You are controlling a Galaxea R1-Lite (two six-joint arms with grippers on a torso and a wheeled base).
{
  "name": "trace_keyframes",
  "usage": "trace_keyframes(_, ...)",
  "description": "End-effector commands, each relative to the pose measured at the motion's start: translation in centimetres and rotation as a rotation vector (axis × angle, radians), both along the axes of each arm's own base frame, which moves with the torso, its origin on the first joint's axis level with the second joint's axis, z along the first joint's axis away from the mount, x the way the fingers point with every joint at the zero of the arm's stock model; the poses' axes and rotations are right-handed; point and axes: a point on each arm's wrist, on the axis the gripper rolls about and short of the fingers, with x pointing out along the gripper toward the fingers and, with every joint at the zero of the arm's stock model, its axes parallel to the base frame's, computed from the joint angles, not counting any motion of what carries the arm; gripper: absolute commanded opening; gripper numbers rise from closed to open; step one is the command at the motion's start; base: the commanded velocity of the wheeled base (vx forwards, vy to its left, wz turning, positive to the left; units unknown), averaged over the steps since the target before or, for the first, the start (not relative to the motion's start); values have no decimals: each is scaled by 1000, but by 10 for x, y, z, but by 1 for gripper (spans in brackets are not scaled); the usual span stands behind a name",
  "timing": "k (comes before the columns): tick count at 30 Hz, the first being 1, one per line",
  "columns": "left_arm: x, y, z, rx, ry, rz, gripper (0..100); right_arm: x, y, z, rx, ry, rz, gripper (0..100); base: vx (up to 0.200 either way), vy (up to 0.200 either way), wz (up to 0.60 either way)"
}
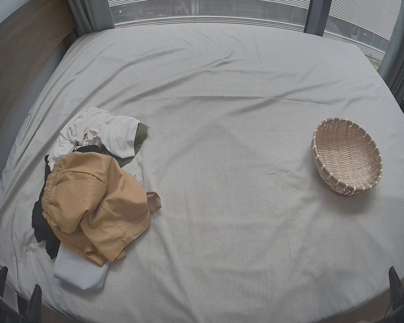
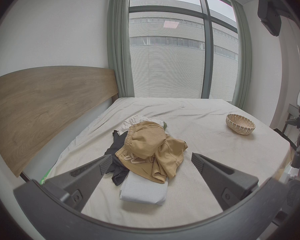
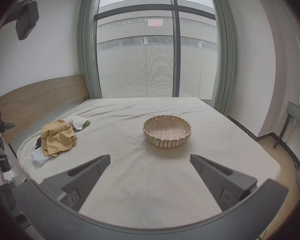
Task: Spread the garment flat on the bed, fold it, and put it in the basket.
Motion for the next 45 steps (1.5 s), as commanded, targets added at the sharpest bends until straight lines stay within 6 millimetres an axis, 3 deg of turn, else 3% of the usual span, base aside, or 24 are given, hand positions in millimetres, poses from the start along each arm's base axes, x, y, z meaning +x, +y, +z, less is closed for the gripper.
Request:
trace_keyframes(1,0,0,-5,0,6,-1,100,0,0,-5,0,1,2,100,0,0,0)
trace_keyframes(40,0,0,-4,-28,-8,11,100,0,0,-5,5,1,-3,100,0,0,0)
trace_keyframes(42,-4,0,18,-26,-82,21,100,0,0,-5,5,1,-1,100,0,0,0)
trace_keyframes(43,-4,0,18,-26,-82,21,100,0,0,-5,5,1,-1,100,0,0,0)
trace_keyframes(44,-12,0,61,-31,-161,10,100,0,0,-5,5,1,-1,100,0,0,0)
trace_keyframes(45,-10,0,69,-29,-135,5,100,0,0,-5,3,2,-3,100,0,0,0)
